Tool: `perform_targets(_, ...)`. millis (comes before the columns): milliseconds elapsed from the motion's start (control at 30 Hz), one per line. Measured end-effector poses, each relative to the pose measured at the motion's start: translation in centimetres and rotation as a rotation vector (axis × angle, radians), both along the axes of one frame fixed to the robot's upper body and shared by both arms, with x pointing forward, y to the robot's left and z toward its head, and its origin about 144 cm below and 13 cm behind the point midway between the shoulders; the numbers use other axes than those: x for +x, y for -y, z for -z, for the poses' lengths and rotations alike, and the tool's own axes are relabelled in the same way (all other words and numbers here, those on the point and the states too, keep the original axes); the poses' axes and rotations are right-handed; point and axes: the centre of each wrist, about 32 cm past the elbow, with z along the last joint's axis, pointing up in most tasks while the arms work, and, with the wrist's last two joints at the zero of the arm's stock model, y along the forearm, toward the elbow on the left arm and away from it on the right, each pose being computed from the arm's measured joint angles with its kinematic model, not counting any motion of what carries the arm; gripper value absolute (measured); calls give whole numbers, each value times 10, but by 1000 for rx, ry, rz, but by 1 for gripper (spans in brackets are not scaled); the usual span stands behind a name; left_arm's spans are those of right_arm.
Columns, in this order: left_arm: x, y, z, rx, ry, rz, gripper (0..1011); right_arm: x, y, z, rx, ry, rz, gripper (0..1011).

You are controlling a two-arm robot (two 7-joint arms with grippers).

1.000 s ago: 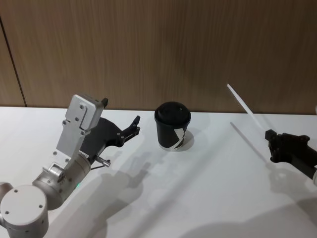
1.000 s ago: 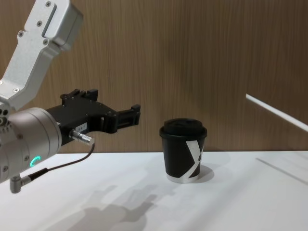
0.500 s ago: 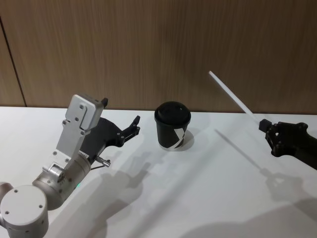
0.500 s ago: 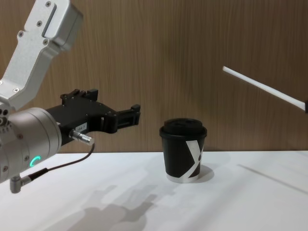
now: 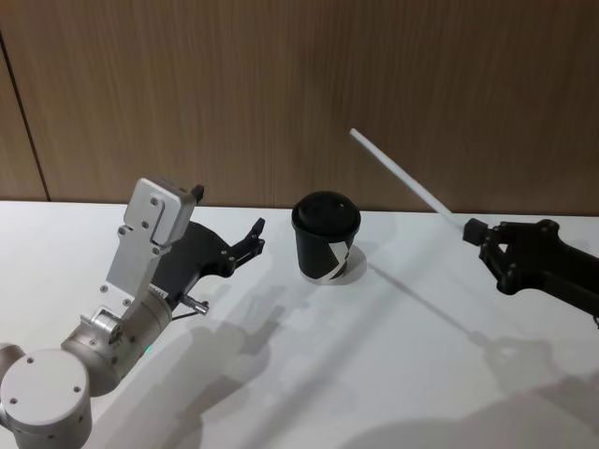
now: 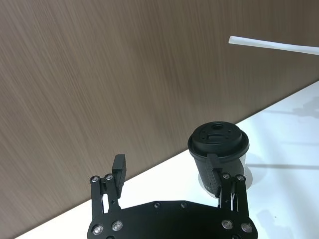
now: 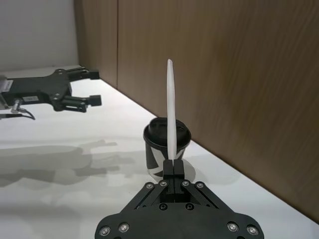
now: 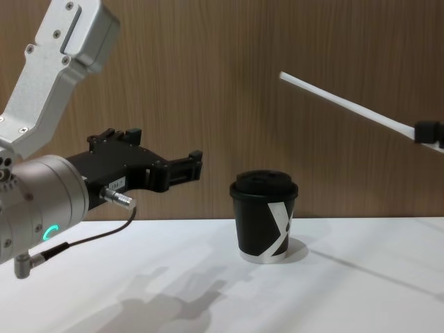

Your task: Pick up the straw with one hand, pass it to the other hand, and insert it into the cup.

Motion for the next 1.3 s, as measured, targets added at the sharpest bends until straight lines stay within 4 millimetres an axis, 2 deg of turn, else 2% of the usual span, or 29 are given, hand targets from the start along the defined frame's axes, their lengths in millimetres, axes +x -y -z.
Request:
perform_targets(567, 0, 0, 0, 0, 0, 0, 1000, 4, -15, -8, 18, -10, -93, 5)
perform_targets(1300, 0, -3, -5, -35, -12, 48, 1000, 4, -21, -11, 24, -14, -123, 5)
